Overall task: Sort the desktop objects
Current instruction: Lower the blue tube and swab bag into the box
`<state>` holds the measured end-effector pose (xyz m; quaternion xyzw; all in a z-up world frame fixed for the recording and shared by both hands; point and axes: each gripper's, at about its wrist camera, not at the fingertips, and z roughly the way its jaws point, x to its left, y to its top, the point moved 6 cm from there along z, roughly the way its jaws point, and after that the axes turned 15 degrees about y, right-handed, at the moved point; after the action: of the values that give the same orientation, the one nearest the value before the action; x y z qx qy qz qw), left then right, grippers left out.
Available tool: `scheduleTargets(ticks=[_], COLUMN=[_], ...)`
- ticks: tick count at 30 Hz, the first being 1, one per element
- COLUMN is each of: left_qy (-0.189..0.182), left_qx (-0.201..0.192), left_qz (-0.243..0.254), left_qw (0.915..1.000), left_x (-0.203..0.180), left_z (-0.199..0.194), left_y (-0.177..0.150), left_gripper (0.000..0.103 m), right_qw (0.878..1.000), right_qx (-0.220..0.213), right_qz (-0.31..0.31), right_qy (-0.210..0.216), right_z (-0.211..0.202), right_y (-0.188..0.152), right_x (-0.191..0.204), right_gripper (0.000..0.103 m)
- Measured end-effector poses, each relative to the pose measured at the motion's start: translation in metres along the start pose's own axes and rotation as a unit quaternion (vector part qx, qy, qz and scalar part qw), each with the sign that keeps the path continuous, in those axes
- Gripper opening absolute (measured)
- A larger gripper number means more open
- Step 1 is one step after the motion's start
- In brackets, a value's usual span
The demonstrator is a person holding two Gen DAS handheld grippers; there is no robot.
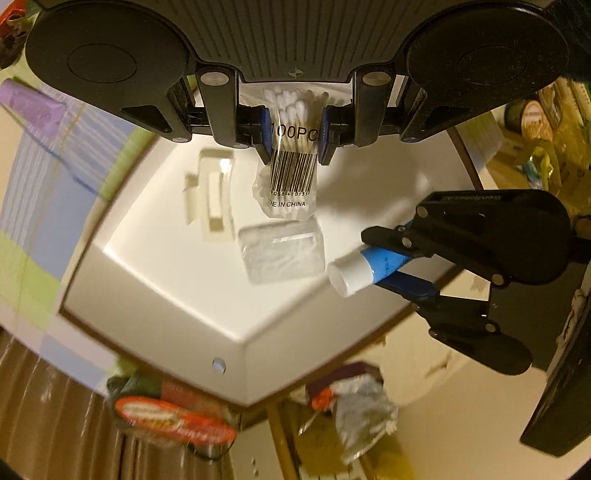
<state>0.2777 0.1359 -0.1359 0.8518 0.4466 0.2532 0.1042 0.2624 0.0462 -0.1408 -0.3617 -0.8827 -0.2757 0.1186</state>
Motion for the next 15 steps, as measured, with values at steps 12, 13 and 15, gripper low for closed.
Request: scheduleTargets(ticks=[12,13,15], left_qy=[-0.055,-0.056,-0.060], left_qx=[0.059,0.060,0.062], left_qz=[0.061,0.062,0.063], left_qw=[0.9949,0.9947,0.9943], left_x=[-0.013,-0.014,-0.014], left_z=[0.048,0.050,0.053], left_y=[-0.007,-0.008,-0.008], left_gripper=[0.027,0.027,0.027], right_qw=[0.997,0.997,0.997], right_qx=[0.069,0.069,0.072], right_qz=[-0.014,-0.015,-0.015], right_qy=[-0.021,-0.022,-0.024], right_z=[0.052,0.054,0.057], right_y=[0.011,0.009,0.006], right_x=[-0.024,-0.024,-0.024], right_gripper=[0.023,0.023,0.024])
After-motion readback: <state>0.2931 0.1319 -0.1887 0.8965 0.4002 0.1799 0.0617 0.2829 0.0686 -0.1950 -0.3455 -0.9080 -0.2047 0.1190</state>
